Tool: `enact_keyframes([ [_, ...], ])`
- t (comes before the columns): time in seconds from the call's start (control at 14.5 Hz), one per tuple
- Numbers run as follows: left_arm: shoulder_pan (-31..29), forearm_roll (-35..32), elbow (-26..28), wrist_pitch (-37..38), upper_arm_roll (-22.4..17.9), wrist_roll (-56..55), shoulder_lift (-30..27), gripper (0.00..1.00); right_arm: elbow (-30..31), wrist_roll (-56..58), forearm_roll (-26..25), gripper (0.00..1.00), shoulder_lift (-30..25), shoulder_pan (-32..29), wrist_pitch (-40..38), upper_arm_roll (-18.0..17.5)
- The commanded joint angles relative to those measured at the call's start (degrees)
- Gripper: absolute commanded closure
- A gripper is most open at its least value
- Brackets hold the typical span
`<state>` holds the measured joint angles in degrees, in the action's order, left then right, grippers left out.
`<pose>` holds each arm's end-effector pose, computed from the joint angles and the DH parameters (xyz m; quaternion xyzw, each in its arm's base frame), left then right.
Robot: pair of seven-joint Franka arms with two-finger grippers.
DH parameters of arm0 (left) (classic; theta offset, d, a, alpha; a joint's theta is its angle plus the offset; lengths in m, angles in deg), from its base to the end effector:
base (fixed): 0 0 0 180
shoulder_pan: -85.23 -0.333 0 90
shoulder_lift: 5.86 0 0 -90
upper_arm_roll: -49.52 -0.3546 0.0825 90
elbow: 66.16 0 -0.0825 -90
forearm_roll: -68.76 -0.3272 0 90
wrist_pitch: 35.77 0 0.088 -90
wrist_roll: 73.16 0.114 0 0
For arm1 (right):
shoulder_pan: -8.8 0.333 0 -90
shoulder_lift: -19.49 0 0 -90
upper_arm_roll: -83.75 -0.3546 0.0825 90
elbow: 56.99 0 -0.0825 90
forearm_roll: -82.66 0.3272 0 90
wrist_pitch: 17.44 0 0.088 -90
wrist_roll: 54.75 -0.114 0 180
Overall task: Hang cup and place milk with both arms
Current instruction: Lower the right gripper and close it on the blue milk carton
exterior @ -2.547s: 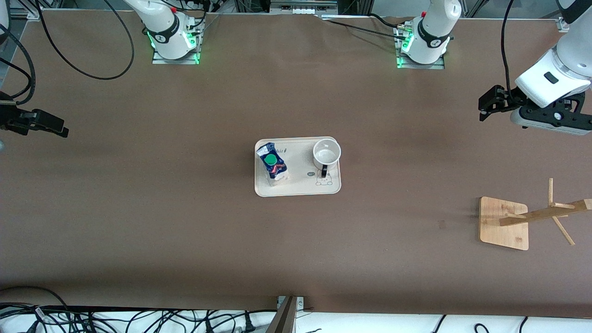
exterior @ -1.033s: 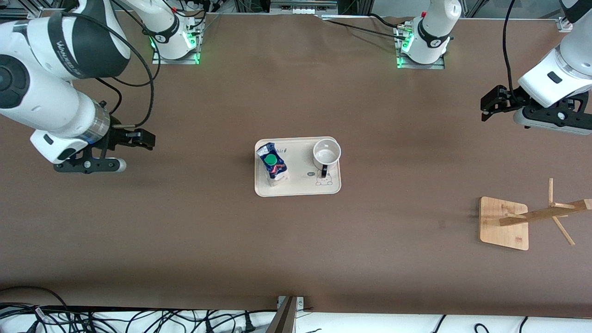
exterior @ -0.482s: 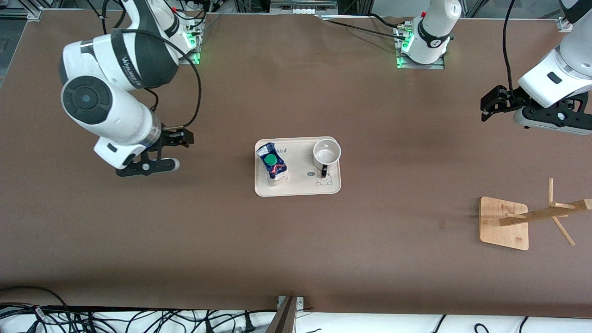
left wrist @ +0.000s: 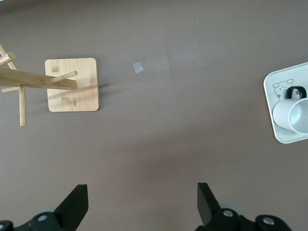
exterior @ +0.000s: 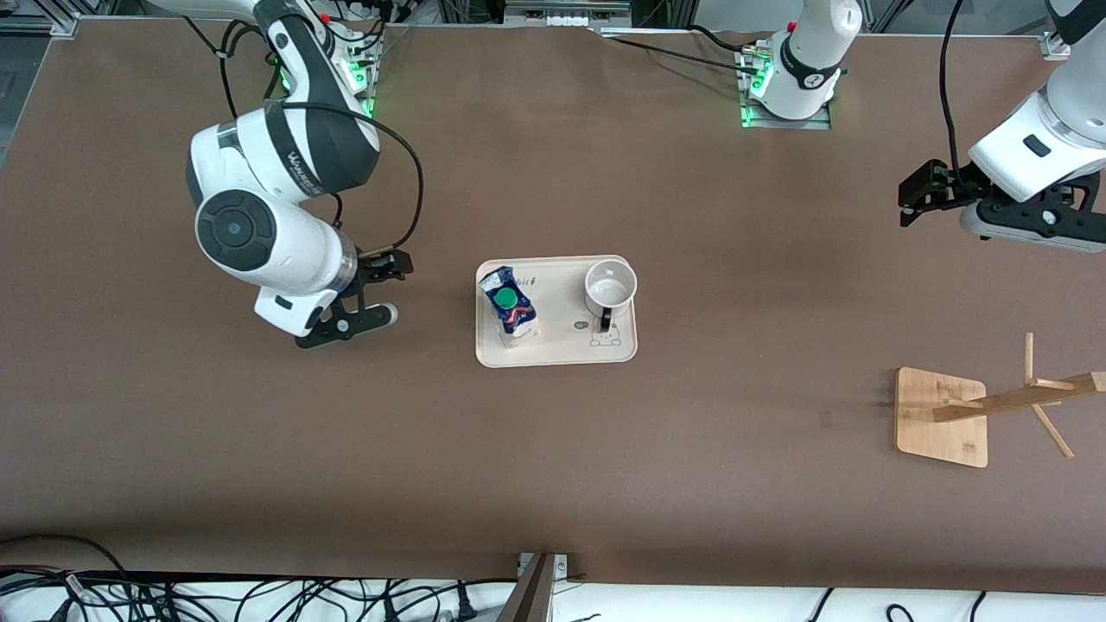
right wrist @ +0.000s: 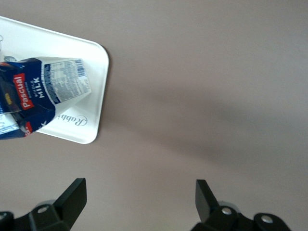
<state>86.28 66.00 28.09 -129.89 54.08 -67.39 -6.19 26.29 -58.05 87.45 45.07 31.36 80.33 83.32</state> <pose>0.4990 -0.0440 0.6344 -0.9946 0.1008 -0.0017 0.0243 0.5755 0.2524 0.4611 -0.9814 -0.1603 0.1036 0.0192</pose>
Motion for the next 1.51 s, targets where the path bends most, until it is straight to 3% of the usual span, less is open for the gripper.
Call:
enact_keyframes([
  [0.0,-0.25,-0.76,-1.27,1.21,0.18,0.38,0.42,0.0,-1.1,1.19,0.75,0.0,1.23,0.37,1.89,-2.29],
  [0.41,-0.25,-0.76,-1.27,1.21,0.18,0.29,0.42,0.0,-2.15,0.05,0.92,0.0,1.23,4.94,4.88,-3.0],
  [0.69,-0.25,-0.76,-1.27,1.21,0.27,0.29,0.42,0.0,-2.15,-0.04,4.09,0.0,2.9,5.29,8.75,-3.0],
  [1.17,-0.17,-0.76,-1.27,1.56,0.36,0.55,0.24,0.0,-2.15,-0.13,3.74,0.0,3.78,9.07,8.84,-2.91],
  [1.45,0.01,-0.67,-1.44,5.52,0.36,0.91,0.5,0.0,-2.15,-0.92,3.83,0.0,4.04,9.51,8.93,-2.91],
])
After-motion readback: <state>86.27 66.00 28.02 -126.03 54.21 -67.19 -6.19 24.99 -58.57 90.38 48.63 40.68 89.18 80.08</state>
